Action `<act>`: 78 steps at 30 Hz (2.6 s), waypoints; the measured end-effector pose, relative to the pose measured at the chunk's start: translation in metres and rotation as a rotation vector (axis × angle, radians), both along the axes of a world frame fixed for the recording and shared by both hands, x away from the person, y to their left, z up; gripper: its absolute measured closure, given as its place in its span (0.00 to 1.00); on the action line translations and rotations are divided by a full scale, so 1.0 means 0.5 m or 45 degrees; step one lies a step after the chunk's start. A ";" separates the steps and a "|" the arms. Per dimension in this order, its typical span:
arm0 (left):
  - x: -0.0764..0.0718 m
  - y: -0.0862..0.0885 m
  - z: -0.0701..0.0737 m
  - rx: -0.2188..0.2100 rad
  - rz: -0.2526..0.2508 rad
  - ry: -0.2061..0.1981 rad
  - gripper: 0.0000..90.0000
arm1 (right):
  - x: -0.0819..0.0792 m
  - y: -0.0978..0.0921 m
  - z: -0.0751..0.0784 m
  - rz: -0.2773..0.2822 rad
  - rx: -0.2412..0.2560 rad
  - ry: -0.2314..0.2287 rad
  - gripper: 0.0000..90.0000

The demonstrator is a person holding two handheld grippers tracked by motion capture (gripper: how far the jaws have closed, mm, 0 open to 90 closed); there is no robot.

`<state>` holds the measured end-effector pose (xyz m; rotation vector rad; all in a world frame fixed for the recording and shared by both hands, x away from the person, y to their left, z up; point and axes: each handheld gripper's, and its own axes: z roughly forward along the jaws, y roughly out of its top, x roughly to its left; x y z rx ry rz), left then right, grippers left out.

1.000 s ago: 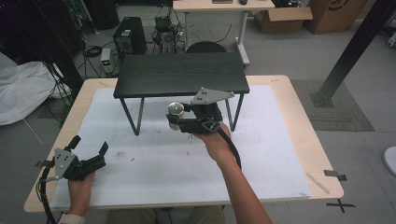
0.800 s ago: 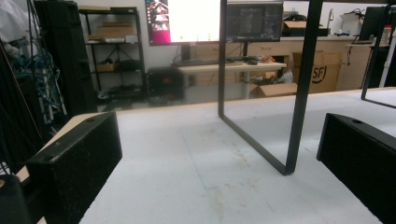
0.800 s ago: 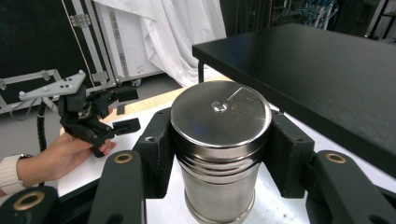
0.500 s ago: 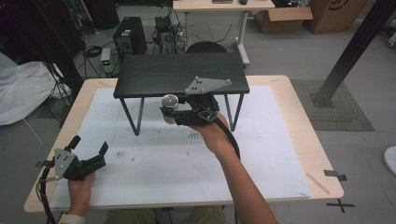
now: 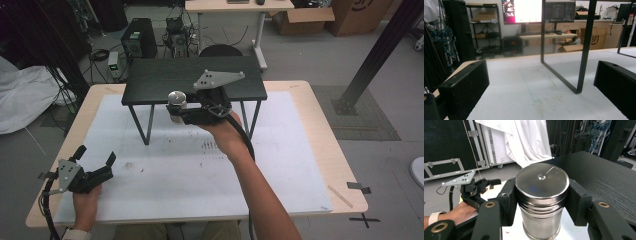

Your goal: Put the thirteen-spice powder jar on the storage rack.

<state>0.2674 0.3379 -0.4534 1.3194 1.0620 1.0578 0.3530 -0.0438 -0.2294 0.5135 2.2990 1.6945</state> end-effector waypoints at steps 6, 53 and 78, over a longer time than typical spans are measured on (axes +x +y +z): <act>0.000 0.000 0.000 0.000 0.000 0.000 0.00 | 0.010 0.004 0.017 -0.002 0.008 -0.006 0.54; 0.000 0.000 0.000 -0.002 -0.001 0.002 0.01 | 0.201 0.035 0.069 -0.335 0.054 -0.012 0.55; 0.000 0.000 0.000 -0.004 -0.001 0.002 0.01 | 0.259 0.061 0.026 -0.434 -0.045 0.117 0.54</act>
